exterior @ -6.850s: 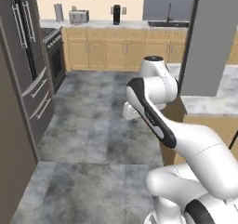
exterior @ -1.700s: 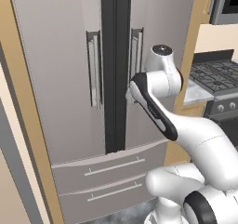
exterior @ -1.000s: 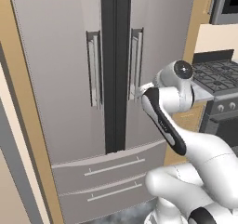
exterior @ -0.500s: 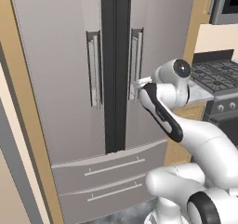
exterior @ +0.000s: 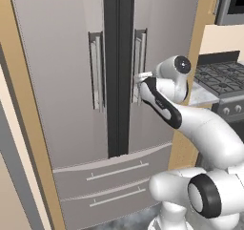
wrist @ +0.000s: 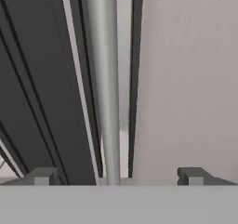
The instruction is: Move the hot dog bun to the plate on the dining table and place the condiment next to that plate. Then navigate to the fridge and take the sausage and place it on the plate as well.
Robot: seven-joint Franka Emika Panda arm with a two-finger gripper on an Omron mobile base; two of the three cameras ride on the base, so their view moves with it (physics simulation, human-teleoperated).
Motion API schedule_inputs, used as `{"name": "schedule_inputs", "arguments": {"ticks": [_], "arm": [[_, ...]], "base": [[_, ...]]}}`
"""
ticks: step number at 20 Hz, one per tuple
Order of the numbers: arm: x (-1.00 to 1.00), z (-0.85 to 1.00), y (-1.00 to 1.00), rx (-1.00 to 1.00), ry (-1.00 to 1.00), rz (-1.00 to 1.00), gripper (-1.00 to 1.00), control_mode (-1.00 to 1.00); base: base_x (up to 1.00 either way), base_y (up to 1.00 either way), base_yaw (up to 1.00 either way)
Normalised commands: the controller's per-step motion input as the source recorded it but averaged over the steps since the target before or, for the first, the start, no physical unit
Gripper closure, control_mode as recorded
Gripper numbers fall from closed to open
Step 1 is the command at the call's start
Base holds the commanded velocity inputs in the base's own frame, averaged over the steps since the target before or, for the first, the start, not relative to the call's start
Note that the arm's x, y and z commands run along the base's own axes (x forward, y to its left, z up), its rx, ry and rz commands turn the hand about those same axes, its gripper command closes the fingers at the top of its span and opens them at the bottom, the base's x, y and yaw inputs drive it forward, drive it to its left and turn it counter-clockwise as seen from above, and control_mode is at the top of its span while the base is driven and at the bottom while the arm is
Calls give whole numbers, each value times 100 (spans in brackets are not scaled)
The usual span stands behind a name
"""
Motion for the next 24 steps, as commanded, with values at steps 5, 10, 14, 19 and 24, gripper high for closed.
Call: {"name": "schedule_inputs", "arguments": {"ticks": [5,10,14,19,24], "arm": [[37,0,3,4,-3,-1,-100,-100],[43,0,19,3,-1,-1,-100,-100],[52,0,26,1,0,-1,-100,-100],[51,0,9,0,-2,-2,-100,-100],[57,-2,0,0,-1,-5,100,-100]], "base": [[0,0,0],[0,0,0],[0,0,0],[0,0,0],[0,0,0]]}}
